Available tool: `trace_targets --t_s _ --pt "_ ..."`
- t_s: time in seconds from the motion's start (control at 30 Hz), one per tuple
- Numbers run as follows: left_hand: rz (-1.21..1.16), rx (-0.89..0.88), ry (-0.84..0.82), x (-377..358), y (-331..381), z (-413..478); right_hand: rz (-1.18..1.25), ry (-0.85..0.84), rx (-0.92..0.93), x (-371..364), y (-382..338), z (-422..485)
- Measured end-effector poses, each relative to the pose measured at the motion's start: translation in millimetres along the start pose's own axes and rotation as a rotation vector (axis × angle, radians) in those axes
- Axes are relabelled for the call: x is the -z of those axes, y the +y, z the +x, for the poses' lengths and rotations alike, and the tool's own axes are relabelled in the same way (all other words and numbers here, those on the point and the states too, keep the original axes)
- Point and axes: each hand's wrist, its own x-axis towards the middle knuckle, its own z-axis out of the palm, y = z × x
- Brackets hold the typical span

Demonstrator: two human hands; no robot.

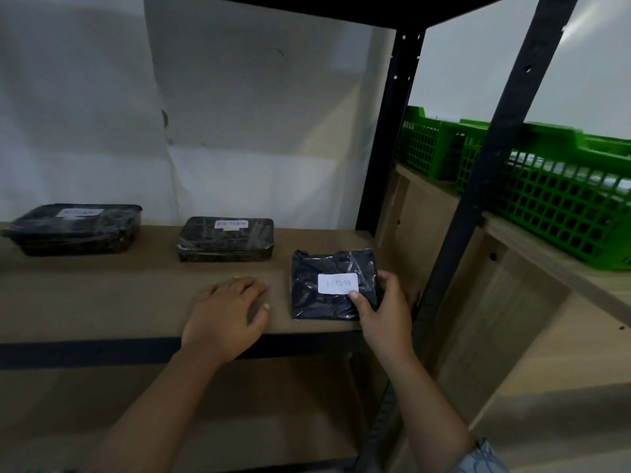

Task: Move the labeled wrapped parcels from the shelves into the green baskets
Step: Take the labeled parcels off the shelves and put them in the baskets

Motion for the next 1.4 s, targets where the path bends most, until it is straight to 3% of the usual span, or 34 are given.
trace_targets --t_s 0.13,0.27,0.4,0.5,0.67,0.8,1.0,1.17,1.4 --pt "-0.02 0.003 -0.006 3 2 -2 -0.195 0.027 0.004 -5 -1 3" --pt "-0.105 -0.025 -0.036 7 -2 -2 -0.227 0.009 -0.014 -4 -5 5" --pt "-0.293 -0.008 0.008 20 -18 -2 -0.119 0.009 -0.046 -3 -8 7" --pt "-0.267 0.049 0.026 32 -44 -6 0.022 0.063 -0.084 1 -17 9" --pt "0.001 0.2 -0.056 33 -97 -18 -0.087 0.093 0.156 -14 -45 8" --pt "0.038 0.212 -0.044 29 -103 -23 -0.101 -0.068 0.287 -51 -82 16" --pt "0.05 0.226 -0.021 30 -98 -25 -0.104 -0.314 0.1 -107 -117 49" --pt "0.03 0.217 -0.024 27 -102 -25 -0.197 -0.371 -0.084 -131 -121 71" --pt "0.016 0.214 0.017 26 -104 -24 -0.195 -0.421 -0.123 -154 -116 79"
